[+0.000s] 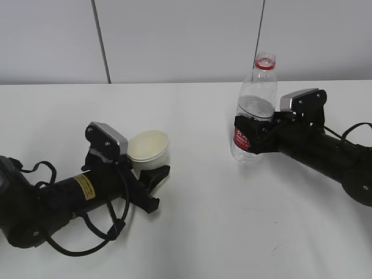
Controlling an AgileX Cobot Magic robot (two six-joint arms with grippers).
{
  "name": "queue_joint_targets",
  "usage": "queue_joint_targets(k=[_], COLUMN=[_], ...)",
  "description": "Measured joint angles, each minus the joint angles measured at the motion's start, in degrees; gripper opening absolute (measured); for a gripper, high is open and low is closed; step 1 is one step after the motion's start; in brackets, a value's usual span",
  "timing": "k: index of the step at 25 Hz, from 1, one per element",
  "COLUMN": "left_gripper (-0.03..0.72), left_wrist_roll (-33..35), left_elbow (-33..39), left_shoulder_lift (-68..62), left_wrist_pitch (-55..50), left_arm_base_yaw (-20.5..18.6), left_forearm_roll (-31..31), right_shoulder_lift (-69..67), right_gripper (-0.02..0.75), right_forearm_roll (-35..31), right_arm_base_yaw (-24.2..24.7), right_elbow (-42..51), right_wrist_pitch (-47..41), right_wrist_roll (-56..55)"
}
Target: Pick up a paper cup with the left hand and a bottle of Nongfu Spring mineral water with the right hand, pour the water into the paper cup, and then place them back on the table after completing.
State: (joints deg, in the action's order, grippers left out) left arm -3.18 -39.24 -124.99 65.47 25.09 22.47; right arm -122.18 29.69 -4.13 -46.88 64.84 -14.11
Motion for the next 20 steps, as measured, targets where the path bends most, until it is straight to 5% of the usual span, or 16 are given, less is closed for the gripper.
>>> queue_joint_targets(k=[20], left_gripper=[0.374], left_wrist_roll=[-3.8], left_elbow=[-4.6], left_shoulder_lift=[0.0], left_wrist_pitch=[-0.1], left_arm_base_yaw=[4.5], left_forearm_roll=[6.4], right_shoulder_lift=[5.1], right_gripper=[0.418], right_forearm_roll=[5.7], right_arm_base_yaw=[-0.2], right_elbow=[-0.2], right_wrist_pitch=[-10.2], right_wrist_roll=[15.0])
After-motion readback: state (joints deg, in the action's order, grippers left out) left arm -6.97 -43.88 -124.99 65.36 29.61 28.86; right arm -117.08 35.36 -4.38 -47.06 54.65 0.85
